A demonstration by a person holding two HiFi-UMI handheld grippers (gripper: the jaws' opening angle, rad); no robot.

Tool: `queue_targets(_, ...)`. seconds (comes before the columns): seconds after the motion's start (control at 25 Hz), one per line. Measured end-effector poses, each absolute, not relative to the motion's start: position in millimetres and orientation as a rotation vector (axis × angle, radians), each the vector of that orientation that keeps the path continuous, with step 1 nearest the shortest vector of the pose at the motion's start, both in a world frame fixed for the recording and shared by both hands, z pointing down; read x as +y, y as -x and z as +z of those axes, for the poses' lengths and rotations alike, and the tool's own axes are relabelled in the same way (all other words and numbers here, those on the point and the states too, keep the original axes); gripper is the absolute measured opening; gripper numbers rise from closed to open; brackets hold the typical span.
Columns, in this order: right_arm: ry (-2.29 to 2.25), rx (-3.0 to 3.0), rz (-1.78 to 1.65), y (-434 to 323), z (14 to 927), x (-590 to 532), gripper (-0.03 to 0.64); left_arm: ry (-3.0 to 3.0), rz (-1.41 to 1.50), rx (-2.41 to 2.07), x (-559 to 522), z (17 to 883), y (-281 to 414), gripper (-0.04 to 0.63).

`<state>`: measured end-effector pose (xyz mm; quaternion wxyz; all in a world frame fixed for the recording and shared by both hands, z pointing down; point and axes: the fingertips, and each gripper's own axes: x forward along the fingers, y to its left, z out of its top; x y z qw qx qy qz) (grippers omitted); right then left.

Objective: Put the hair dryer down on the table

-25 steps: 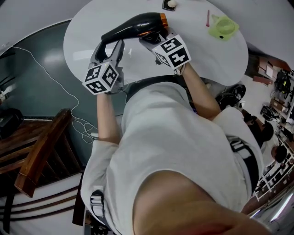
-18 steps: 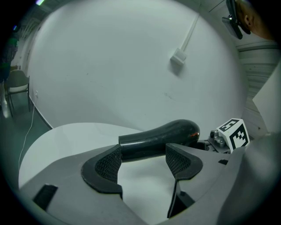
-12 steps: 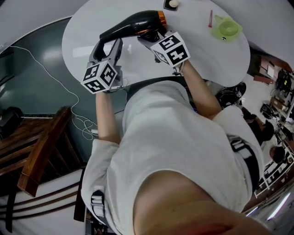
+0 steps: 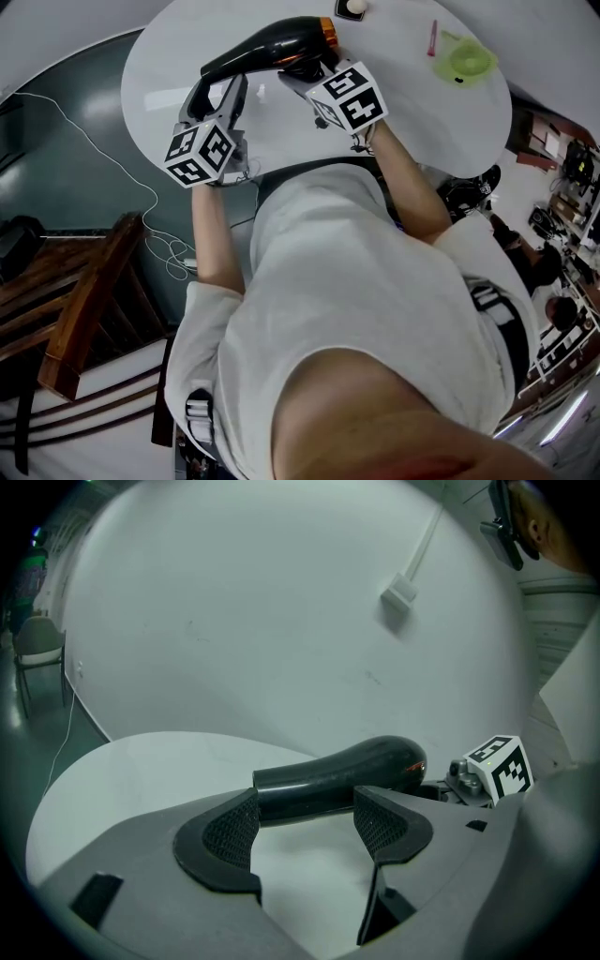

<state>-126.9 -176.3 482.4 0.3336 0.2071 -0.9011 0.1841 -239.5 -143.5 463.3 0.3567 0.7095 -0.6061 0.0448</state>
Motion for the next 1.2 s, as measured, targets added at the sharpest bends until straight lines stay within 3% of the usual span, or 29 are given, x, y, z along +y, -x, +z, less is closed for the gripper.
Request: queue_targets(1.2,-0.531,-2.340,0.576,129,512,-207,0.285,-1.771,0.153,-1.498,-177,500,242,0.328)
